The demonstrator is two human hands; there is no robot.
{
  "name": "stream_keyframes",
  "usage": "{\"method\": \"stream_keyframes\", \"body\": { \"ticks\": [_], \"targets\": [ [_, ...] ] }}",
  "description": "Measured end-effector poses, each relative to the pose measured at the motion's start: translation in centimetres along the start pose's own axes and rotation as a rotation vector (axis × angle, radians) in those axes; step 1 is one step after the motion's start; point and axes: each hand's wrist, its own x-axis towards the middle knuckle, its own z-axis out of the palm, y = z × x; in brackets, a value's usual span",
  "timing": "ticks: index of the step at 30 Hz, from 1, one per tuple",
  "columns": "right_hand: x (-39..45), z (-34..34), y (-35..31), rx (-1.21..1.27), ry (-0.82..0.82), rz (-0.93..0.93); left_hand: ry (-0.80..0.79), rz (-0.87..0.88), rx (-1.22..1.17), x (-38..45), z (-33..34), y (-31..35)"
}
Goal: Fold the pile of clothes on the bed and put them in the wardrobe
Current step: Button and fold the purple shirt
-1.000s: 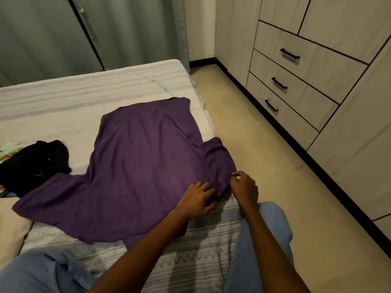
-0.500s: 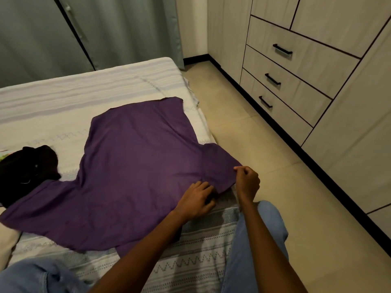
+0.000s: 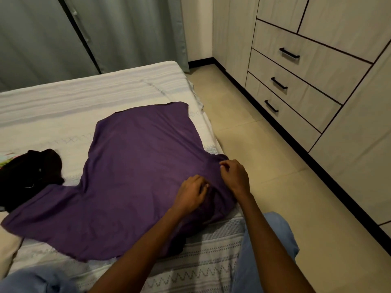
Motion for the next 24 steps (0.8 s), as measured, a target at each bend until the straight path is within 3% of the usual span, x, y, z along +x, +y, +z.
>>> {"method": "stream_keyframes", "body": {
  "ticks": [7,15,24],
  "targets": [
    [8.4,2.3,-5.8,-0.115,-0.158,-0.154,0.108,-0.139,-0.013,6.1,-4.2,-4.3],
    [20.5,8.2,-8.2,-0.151,-0.330,-0.097,0.156,-0.261,0.041,16.0,-7.5,-11.4],
    [35.1,16.2,-11.0,-0.070,-0.198,0.060,0.160,-0.305,0.103,27.0,-6.6,-20.4]
  ]
}}
